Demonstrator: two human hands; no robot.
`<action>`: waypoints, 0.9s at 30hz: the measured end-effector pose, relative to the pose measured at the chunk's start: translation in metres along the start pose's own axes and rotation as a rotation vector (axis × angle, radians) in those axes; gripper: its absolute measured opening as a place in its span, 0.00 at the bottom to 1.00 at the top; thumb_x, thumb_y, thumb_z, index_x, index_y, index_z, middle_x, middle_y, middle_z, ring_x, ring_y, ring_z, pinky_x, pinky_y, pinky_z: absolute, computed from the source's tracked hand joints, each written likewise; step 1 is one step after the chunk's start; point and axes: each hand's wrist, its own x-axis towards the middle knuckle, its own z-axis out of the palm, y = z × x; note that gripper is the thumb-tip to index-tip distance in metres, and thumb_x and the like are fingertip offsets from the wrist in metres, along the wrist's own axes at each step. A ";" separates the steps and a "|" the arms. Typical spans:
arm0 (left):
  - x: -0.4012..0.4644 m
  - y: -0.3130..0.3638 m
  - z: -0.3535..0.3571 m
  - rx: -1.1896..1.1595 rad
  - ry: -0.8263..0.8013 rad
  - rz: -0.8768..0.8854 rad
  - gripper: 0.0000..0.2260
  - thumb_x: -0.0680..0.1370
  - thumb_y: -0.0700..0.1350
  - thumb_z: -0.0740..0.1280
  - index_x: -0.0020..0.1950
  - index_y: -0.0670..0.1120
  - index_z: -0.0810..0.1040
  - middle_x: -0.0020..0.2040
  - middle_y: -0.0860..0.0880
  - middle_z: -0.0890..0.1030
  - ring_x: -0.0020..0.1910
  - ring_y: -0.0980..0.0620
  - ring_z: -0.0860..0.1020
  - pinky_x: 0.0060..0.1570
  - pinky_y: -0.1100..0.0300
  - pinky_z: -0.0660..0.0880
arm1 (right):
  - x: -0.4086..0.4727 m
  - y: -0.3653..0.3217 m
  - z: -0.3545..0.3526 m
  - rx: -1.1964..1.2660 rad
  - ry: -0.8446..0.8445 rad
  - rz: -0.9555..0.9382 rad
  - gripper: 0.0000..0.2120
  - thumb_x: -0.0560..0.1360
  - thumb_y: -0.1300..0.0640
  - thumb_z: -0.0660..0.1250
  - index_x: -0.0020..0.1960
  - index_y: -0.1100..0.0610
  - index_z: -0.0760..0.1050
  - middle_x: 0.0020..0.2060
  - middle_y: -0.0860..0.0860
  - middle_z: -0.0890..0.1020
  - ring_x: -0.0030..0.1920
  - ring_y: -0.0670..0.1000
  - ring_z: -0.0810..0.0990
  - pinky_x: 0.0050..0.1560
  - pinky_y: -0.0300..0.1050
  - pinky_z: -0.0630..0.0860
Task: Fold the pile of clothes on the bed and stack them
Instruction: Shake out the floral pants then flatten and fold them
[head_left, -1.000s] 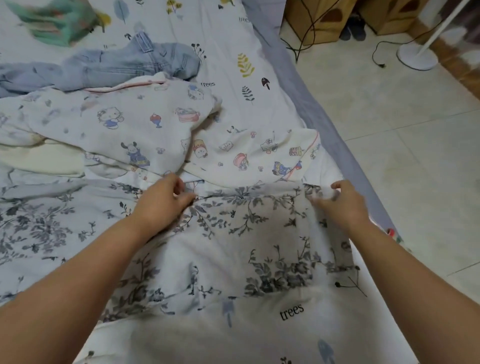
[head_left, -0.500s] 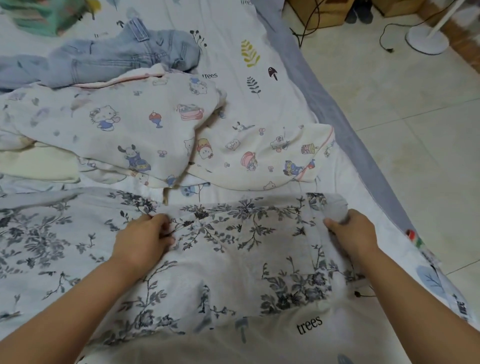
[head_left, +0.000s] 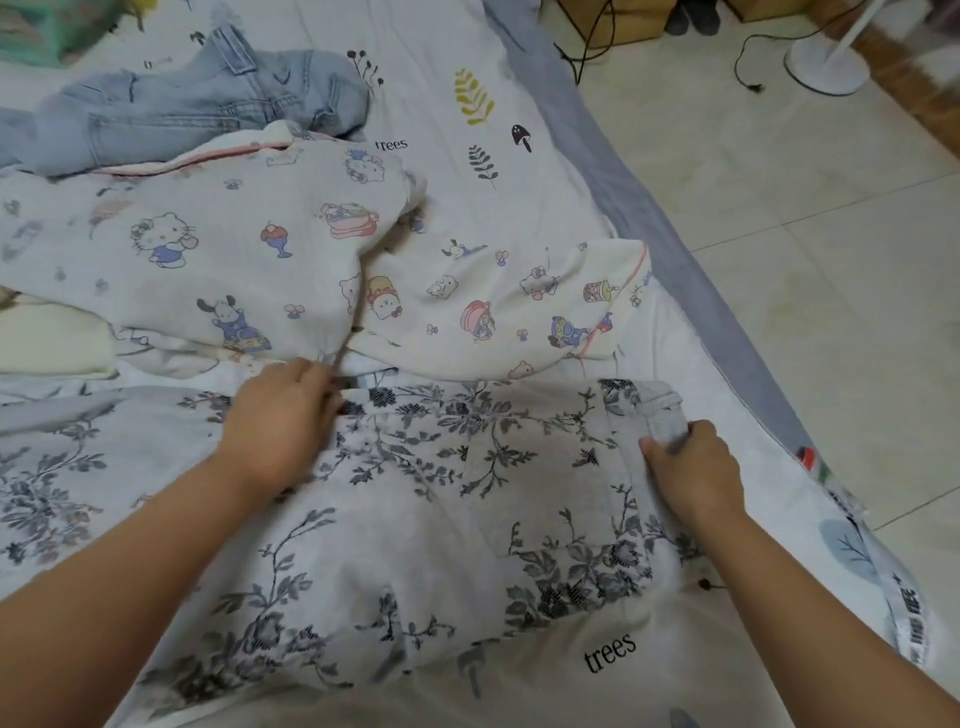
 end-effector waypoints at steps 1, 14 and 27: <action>0.001 0.005 0.008 0.036 -0.082 0.068 0.15 0.77 0.45 0.65 0.60 0.40 0.75 0.52 0.39 0.80 0.49 0.39 0.77 0.49 0.49 0.72 | -0.001 -0.001 0.002 -0.011 -0.001 0.006 0.22 0.76 0.47 0.64 0.59 0.63 0.67 0.54 0.61 0.76 0.56 0.62 0.74 0.51 0.53 0.72; 0.034 0.037 -0.008 -0.233 -0.628 0.049 0.19 0.77 0.49 0.66 0.67 0.48 0.71 0.61 0.49 0.77 0.58 0.50 0.75 0.62 0.55 0.70 | 0.046 0.001 -0.070 -0.151 0.087 -0.149 0.20 0.70 0.44 0.71 0.43 0.61 0.70 0.42 0.63 0.79 0.42 0.60 0.75 0.38 0.48 0.66; -0.032 0.084 0.085 0.138 -0.374 0.165 0.28 0.79 0.62 0.40 0.69 0.55 0.26 0.75 0.47 0.32 0.69 0.47 0.26 0.65 0.47 0.26 | -0.017 -0.002 0.043 -0.638 -0.108 -0.644 0.32 0.78 0.37 0.43 0.76 0.48 0.39 0.76 0.53 0.40 0.76 0.53 0.38 0.73 0.55 0.41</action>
